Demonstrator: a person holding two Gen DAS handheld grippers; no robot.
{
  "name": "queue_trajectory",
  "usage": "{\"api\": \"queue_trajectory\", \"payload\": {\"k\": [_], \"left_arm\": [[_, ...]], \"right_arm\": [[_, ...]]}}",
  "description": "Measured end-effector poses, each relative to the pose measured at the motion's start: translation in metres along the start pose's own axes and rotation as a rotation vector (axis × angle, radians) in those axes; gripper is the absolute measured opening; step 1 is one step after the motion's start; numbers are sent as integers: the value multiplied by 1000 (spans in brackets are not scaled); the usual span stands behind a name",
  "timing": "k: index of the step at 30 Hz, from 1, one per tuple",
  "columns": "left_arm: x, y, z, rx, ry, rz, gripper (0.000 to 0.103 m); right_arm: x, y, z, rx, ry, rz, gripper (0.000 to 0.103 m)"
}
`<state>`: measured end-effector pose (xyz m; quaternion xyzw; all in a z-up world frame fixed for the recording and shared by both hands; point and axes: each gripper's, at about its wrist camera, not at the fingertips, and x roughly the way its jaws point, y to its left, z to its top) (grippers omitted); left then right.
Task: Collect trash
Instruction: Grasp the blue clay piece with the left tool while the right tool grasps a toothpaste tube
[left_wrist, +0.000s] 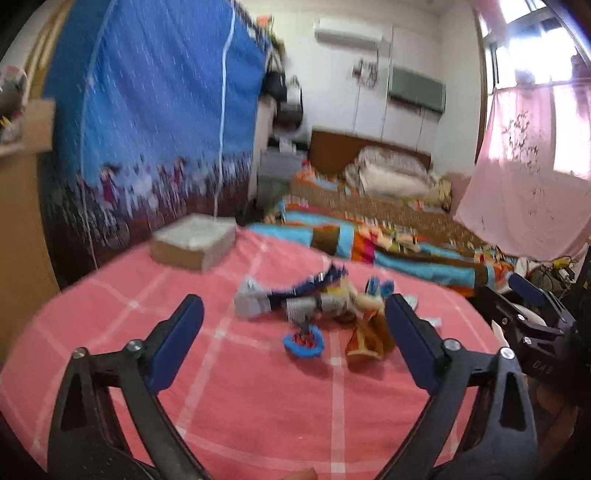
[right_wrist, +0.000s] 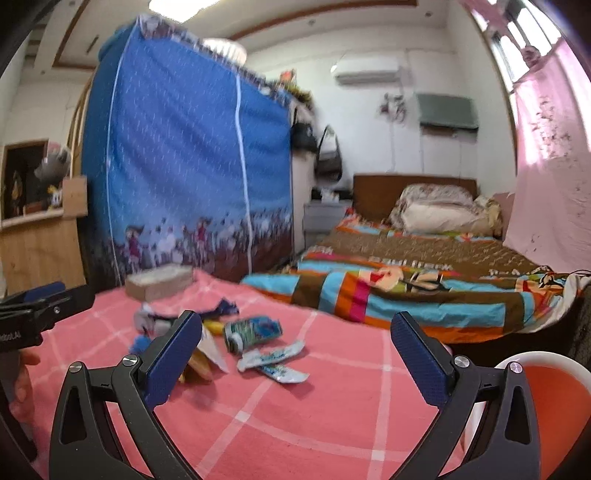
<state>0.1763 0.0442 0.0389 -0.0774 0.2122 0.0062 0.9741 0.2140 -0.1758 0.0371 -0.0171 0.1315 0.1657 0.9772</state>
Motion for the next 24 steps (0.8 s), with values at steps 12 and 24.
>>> {"api": "queue_trajectory", "payload": {"k": [12,24], "left_arm": [[53,4,-13,-52,308,-90,59],[48,5,-10,-60,301,-95,37]], "right_arm": [[77,-2,-24,6,405,113,52],[79,2,-28,-14,468,155,23]]}}
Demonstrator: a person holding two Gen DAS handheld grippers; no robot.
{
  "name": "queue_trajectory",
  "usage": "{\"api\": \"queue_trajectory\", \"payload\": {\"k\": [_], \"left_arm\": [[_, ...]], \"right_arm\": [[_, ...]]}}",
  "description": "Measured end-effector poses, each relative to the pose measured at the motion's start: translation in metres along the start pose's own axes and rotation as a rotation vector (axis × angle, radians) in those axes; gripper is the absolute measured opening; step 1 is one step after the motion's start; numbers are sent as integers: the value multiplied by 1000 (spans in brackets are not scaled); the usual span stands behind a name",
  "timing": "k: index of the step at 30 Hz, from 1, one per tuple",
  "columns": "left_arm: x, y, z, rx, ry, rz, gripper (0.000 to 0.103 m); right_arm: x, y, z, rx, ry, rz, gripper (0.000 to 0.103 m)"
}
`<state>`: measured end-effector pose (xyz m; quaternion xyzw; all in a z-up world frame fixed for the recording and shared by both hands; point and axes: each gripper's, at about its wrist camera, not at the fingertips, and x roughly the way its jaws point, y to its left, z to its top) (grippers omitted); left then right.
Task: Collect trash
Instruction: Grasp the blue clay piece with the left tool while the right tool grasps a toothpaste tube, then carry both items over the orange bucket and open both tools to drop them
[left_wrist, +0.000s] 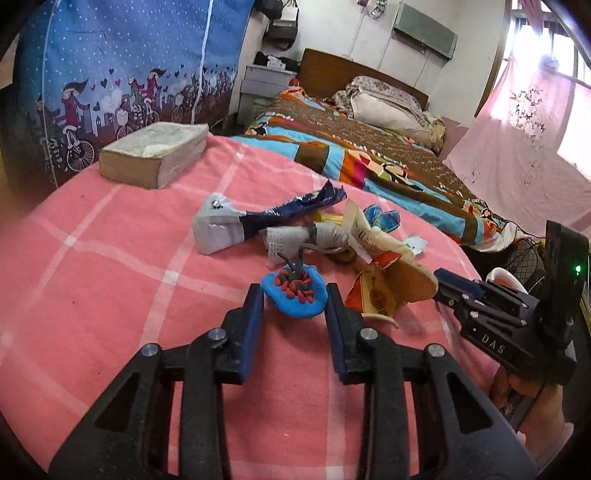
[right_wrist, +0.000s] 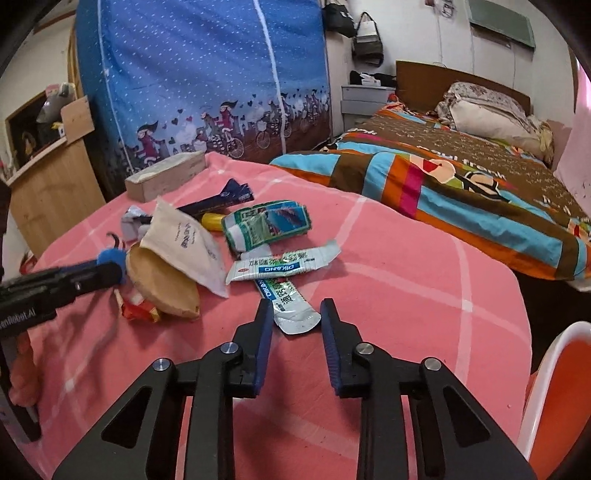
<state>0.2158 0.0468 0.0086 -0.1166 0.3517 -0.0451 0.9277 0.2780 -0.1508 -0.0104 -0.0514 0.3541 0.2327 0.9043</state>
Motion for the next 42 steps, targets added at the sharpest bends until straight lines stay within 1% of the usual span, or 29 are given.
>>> {"api": "queue_trajectory", "payload": {"k": [6,10,13,18,22,24,27,31,33,36,38,39,40,42], "left_arm": [[-16,-8,-1,30,-66,10,37],[-23,-20,-3,65,-89,4,37],[-24,-27,-7,70,-75,-20,37],[-22,-43,-20,88,-27,-49,37],[-19,-53,-31,109,0,-51,36],[-18,-56,-35,113,9,-49,36],[-19,-58,-36,117,8,-44,36],[-20,-58,-36,118,2,-38,36],[-20,-58,-37,117,3,-36,36],[-20,-56,-39,108,4,-37,36],[-20,-56,-40,102,2,-39,36],[-20,-55,-40,100,1,-41,36],[-20,-55,-41,98,-1,-41,36],[-21,-56,-42,99,-6,-42,36]], "right_arm": [[-16,8,-8,-36,-31,-9,20],[-32,10,-17,-44,-50,-4,20],[-40,9,-24,-49,-40,5,20],[-55,8,-38,-55,-36,10,20],[-60,3,-49,-27,-35,52,21],[-59,1,-51,-23,-27,55,22],[-57,0,-52,-20,-24,56,25],[-56,6,-48,-32,-44,77,34],[-52,9,-48,-40,-34,85,34],[-43,14,-48,-37,-21,82,33],[-41,12,-46,-13,-20,89,28],[-41,10,-46,6,-23,98,22],[-41,8,-46,27,-24,106,21],[-42,6,-48,38,-31,109,20]]}}
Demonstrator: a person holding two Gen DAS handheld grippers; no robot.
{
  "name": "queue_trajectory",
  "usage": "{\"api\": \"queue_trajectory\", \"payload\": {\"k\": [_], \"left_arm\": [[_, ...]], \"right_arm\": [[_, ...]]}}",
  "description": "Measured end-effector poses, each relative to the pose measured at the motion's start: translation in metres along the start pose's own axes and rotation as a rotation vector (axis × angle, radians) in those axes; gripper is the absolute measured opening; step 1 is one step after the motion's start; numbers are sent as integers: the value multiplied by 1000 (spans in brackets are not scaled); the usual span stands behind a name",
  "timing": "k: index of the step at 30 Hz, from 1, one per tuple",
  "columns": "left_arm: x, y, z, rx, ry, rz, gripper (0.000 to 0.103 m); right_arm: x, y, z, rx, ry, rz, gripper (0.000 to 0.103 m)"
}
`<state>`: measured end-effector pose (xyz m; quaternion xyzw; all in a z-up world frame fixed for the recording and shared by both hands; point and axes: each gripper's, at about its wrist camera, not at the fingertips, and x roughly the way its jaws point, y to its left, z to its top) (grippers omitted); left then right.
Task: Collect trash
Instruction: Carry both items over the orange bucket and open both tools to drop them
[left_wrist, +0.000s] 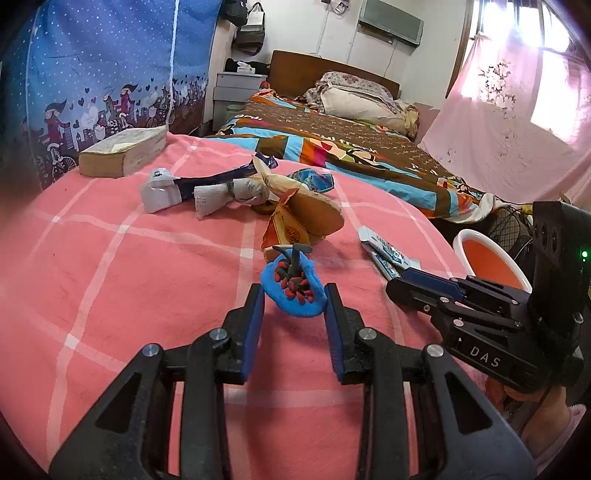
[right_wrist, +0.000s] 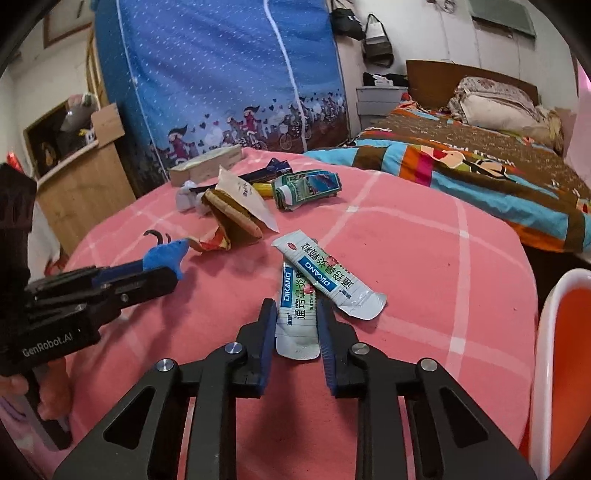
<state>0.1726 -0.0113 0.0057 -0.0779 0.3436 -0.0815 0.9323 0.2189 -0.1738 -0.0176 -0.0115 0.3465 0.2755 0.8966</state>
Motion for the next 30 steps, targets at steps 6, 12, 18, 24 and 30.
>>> {"api": "queue_trajectory", "payload": {"k": [6,12,18,24,30], "left_arm": [[-9,-4,-1,10,-59,6,35],[-29,-19,7,53,-189,2,35],[-48,-47,19,141,-326,-5,36],[-61,-81,26,248,-438,-51,36],[-64,-121,29,353,-512,-121,36]], "right_arm": [[-19,15,1,-66,-94,9,20],[-49,17,7,-79,-256,23,20],[-86,13,10,-76,-438,8,20],[-126,-5,7,-38,-594,-98,20],[-167,-23,-6,-23,-715,-245,20]]}}
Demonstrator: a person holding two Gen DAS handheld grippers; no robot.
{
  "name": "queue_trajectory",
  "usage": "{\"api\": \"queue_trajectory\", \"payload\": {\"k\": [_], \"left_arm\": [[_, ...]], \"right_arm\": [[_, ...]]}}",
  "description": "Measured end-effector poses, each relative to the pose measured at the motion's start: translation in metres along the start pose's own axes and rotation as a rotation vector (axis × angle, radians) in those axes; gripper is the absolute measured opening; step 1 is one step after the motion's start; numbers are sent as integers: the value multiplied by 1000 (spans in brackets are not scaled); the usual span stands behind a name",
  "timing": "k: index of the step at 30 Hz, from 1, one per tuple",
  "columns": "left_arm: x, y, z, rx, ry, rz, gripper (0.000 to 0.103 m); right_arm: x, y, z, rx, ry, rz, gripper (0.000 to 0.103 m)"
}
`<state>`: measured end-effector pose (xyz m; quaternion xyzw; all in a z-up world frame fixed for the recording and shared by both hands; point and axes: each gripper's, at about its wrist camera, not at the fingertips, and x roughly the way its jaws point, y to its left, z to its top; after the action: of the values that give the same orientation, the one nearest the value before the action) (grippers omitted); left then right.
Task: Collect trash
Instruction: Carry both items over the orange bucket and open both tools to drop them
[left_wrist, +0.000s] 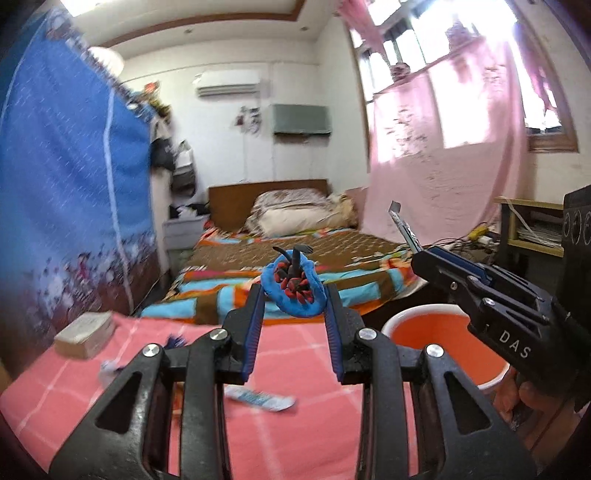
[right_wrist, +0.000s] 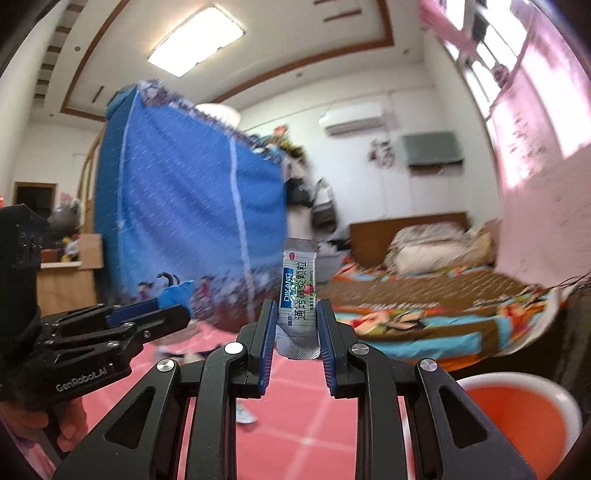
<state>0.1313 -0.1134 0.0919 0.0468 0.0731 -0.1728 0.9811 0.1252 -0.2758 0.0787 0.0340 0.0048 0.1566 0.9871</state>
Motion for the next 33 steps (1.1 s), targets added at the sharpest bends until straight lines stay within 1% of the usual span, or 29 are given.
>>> {"api": "queue_trajectory", "payload": {"k": [3,7,11,14,18,22,23,27,31,33], "left_arm": [[8,-18,4,35,-14,-52,36],[17,-41,6,61,-7,-115,36],[28,-70,6,67,26,-199,36],[36,-88,5,74,56,-242,36],[54,-106,1,74,143,-279,36],[71,-116,-5,44,226,-314,36],[77,-117,-6,32,254,-324,36],[91,-124,-9,-11,326,-355,37],[98,-131,-14,-43,378,-378,37],[101,-134,-16,-45,391,-380,37]], "right_arm": [[-13,-17,3,8,-31,-64,20],[-25,-42,2,44,-34,-146,20],[-35,-67,-2,108,-15,-219,20],[-39,-85,-6,151,15,-274,20],[-44,-105,-11,203,55,-327,21],[-45,-120,-18,242,109,-367,21],[-45,-122,-19,246,120,-372,21],[-43,-130,-27,273,170,-386,21],[-43,-134,-29,290,203,-397,21],[-43,-137,-31,300,213,-402,21]]}}
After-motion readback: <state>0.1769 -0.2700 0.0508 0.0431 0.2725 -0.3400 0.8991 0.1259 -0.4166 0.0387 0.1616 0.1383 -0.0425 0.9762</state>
